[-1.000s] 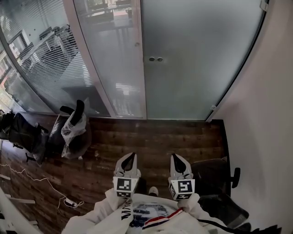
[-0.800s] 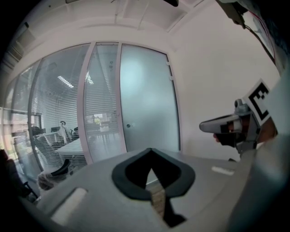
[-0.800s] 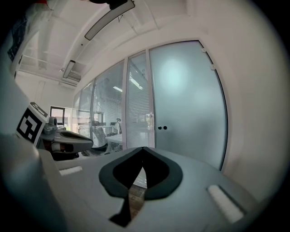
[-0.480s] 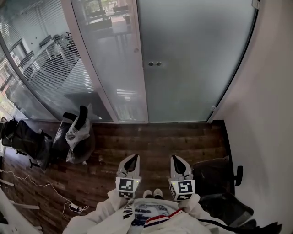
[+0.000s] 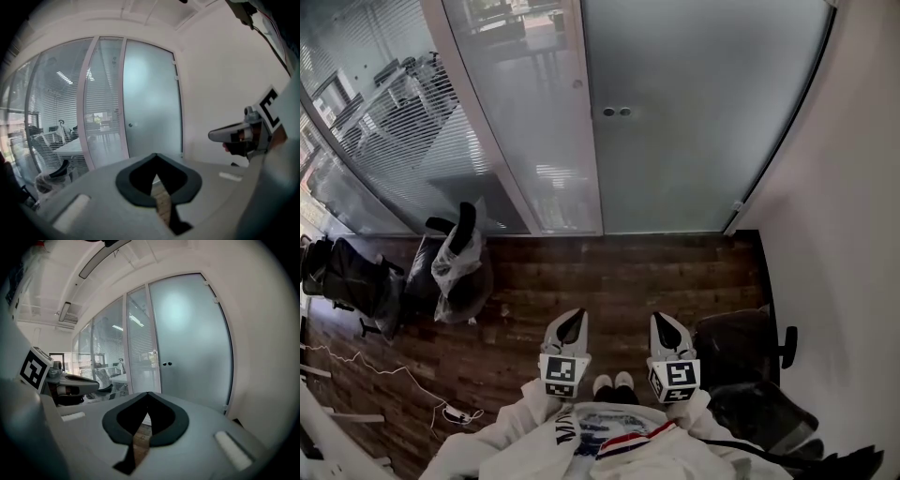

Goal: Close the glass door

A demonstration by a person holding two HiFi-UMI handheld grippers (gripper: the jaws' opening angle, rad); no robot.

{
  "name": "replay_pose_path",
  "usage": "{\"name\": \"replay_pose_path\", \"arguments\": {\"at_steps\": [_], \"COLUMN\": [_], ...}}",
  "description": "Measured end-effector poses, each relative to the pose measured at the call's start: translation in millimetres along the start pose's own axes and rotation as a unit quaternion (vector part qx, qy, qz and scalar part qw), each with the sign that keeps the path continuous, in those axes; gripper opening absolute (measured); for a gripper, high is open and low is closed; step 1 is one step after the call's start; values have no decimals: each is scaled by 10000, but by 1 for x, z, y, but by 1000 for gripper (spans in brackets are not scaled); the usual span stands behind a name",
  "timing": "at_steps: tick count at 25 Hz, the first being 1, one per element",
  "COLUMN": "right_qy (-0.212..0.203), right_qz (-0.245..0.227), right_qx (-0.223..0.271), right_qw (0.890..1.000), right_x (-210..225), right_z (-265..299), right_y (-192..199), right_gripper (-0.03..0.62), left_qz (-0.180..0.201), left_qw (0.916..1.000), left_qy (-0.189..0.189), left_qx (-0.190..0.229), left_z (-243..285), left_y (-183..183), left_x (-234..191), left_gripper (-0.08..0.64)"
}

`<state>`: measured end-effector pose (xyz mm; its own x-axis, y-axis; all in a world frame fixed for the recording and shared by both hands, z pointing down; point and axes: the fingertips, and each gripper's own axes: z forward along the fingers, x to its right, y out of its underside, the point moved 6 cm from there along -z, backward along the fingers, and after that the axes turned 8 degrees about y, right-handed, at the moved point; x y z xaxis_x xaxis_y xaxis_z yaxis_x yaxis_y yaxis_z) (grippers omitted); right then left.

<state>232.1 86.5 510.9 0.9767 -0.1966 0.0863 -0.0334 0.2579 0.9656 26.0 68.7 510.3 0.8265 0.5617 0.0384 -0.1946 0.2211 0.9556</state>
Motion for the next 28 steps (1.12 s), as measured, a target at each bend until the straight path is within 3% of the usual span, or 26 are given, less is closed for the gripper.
{"name": "replay_pose_path", "arguments": {"at_steps": [7, 28], "right_qy": [32, -96], "right_qz": [-215, -216], "right_qx": [107, -6], "right_qw": [9997, 9997], "right_x": [1, 15], "right_z": [2, 15], "right_y": [-6, -2], "right_gripper": [6, 6], "left_qz": [175, 120], "left_qw": [9997, 9999], "left_qy": [29, -29], "left_qx": [161, 93], "left_z": [2, 15], "left_y": [-14, -13], "left_x": [-3, 3], "left_gripper": [2, 2]}}
